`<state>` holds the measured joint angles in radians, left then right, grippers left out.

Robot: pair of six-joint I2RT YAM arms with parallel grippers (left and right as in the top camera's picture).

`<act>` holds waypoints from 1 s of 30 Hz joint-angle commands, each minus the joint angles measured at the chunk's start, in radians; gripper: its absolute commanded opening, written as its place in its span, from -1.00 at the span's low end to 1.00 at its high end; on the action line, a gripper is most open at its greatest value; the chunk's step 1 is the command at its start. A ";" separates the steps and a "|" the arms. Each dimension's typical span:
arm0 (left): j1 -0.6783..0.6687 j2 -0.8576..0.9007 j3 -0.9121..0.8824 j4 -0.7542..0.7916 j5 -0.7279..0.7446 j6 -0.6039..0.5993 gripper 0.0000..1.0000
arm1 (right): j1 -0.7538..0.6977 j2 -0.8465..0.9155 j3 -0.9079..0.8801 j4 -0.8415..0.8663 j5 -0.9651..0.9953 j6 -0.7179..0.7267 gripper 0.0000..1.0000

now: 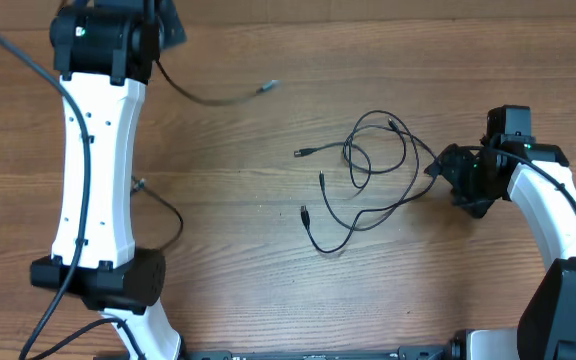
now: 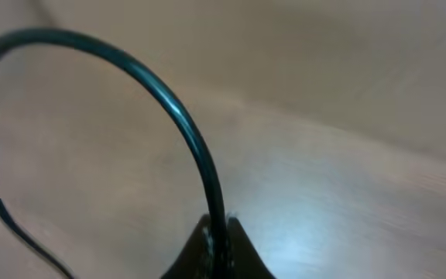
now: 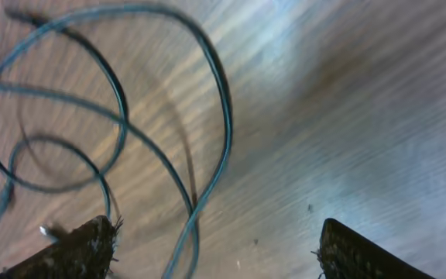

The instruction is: Untangle cables

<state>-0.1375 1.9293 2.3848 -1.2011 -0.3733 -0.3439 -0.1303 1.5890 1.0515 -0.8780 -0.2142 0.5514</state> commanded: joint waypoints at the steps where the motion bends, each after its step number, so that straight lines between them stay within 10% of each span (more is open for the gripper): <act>1: 0.063 -0.001 0.029 0.181 -0.119 0.280 -0.91 | -0.001 -0.003 -0.005 -0.032 -0.050 -0.031 0.65; 7: 0.231 -0.003 0.138 0.343 -0.121 0.356 -0.92 | 0.002 -0.003 -0.005 -0.056 -0.087 -0.029 0.65; 17: 0.394 0.131 -0.063 -0.127 0.016 -0.258 -0.92 | 0.112 -0.003 -0.005 0.021 -0.140 0.053 0.74; 24: 0.391 0.206 -0.073 -0.280 0.104 -0.311 -0.88 | 0.217 -0.003 -0.005 0.153 -0.134 0.100 1.00; 25: 0.391 0.206 -0.073 -0.290 0.119 -0.311 -0.70 | 0.224 -0.003 -0.005 0.161 -0.128 0.101 1.00; 28: 0.389 0.195 -0.072 -0.328 0.175 -0.311 0.74 | 0.225 -0.003 -0.005 0.162 -0.123 0.103 1.00; 30: 0.384 0.185 -0.072 -0.338 0.188 -0.306 0.99 | 0.225 -0.003 -0.005 0.158 -0.124 0.103 1.00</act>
<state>0.2550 2.1506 2.2990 -1.5295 -0.2340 -0.6319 0.0933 1.5890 1.0508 -0.7212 -0.3477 0.6472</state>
